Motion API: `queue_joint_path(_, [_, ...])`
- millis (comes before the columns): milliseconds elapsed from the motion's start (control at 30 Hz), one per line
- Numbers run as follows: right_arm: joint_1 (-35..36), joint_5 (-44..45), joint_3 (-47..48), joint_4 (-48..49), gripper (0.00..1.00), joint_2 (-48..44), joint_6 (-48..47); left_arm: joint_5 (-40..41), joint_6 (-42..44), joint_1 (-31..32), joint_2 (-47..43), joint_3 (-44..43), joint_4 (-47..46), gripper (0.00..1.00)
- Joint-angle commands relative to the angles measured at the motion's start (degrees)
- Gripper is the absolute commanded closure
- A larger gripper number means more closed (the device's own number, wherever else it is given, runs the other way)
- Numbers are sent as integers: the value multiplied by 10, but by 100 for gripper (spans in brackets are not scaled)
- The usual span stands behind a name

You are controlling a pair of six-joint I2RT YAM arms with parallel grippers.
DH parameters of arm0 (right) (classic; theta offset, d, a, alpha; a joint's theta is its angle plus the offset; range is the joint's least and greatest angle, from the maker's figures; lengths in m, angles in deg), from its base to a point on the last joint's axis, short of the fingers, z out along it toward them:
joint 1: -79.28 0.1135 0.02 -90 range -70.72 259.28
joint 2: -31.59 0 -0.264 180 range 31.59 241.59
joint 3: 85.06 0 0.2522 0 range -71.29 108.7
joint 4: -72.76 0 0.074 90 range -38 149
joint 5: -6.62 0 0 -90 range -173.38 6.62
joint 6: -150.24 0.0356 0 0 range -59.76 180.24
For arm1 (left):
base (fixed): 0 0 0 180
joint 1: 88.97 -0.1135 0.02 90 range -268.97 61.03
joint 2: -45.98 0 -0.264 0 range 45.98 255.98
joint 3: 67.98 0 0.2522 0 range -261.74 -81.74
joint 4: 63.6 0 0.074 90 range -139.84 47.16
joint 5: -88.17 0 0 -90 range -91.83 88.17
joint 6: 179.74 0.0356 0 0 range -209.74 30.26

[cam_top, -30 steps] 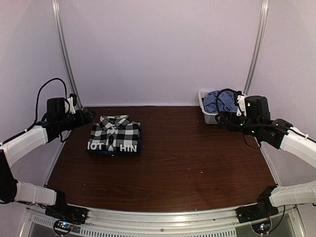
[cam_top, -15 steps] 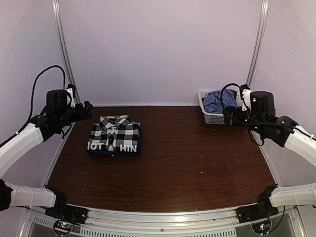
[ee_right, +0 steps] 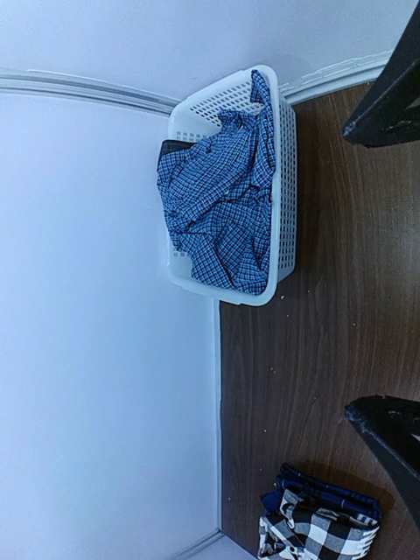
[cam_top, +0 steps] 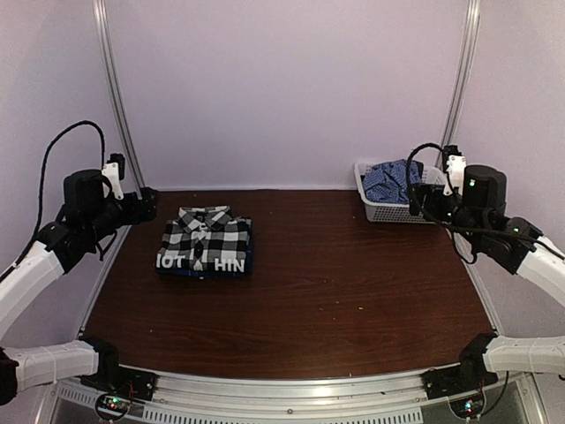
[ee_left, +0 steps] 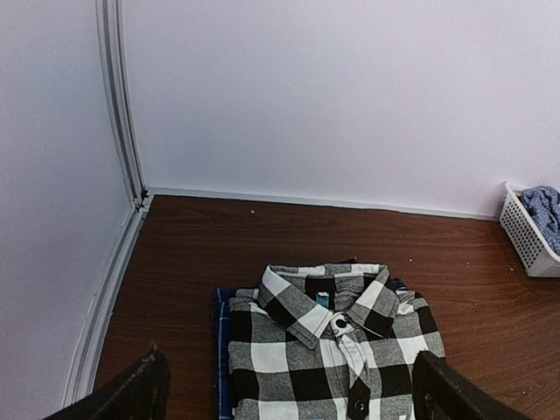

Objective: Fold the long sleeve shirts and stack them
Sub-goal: Reset both arms

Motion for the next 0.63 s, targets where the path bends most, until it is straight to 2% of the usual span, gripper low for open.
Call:
queue_joint_path(0, [-4, 14, -14, 27, 0, -8, -2, -40, 19, -3, -11, 15, -45, 2])
queue_joint_path(600, [-4, 6, -22, 34, 0, -1, 12, -54, 7, -3, -7, 18, -38, 2])
